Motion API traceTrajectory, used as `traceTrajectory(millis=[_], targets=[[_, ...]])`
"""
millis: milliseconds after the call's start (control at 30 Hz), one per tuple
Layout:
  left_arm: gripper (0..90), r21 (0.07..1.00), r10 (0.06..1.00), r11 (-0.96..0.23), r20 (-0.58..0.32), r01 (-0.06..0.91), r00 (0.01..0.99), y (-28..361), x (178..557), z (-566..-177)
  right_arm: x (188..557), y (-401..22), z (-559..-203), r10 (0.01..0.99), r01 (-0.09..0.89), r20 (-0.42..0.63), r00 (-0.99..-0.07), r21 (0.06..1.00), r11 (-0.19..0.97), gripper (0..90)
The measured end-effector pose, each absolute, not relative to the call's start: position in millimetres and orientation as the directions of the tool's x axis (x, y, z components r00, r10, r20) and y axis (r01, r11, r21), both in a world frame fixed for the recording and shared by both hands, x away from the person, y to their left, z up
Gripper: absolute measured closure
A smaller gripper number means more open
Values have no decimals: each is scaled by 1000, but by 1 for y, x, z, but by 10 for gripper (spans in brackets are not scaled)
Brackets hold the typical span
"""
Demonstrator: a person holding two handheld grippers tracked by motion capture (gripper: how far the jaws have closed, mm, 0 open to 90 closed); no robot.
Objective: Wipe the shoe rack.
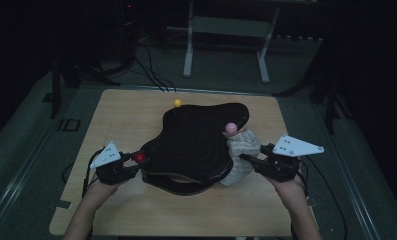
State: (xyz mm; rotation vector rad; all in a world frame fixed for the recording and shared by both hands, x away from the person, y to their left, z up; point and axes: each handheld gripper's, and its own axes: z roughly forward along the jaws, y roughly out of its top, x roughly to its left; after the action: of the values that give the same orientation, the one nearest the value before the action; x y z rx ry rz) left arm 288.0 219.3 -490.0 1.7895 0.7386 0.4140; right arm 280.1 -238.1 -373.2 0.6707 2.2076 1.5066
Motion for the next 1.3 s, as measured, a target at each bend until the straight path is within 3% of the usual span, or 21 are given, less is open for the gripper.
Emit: traceTrajectory(millis=[133,367,567,800,1067,1200,1300], targets=[[599,938,665,-205,-76,280,743,219,288,-490,280,-234,-361,558,132,-64,-827,944,304,669],[599,937,668,-212,-69,278,741,219,287,-489,293,-233,-379,579,202,-24,-815,925,323,676],[599,937,667,-211,-70,278,742,219,288,-489,290,-229,-360,547,152,-38,-836,943,297,672],[599,937,671,-209,-69,278,739,219,287,-489,301,-233,-380,555,211,32,-832,942,261,679],[599,936,671,-215,-65,278,738,219,286,-489,276,-234,-373,542,174,-15,-840,940,295,674],[599,936,672,-214,-66,278,738,219,287,-489,278,-238,-387,570,220,19,-822,932,286,677],[599,937,672,-213,-66,278,738,219,287,-489,271,-239,-383,578,202,-9,-816,932,300,672]])
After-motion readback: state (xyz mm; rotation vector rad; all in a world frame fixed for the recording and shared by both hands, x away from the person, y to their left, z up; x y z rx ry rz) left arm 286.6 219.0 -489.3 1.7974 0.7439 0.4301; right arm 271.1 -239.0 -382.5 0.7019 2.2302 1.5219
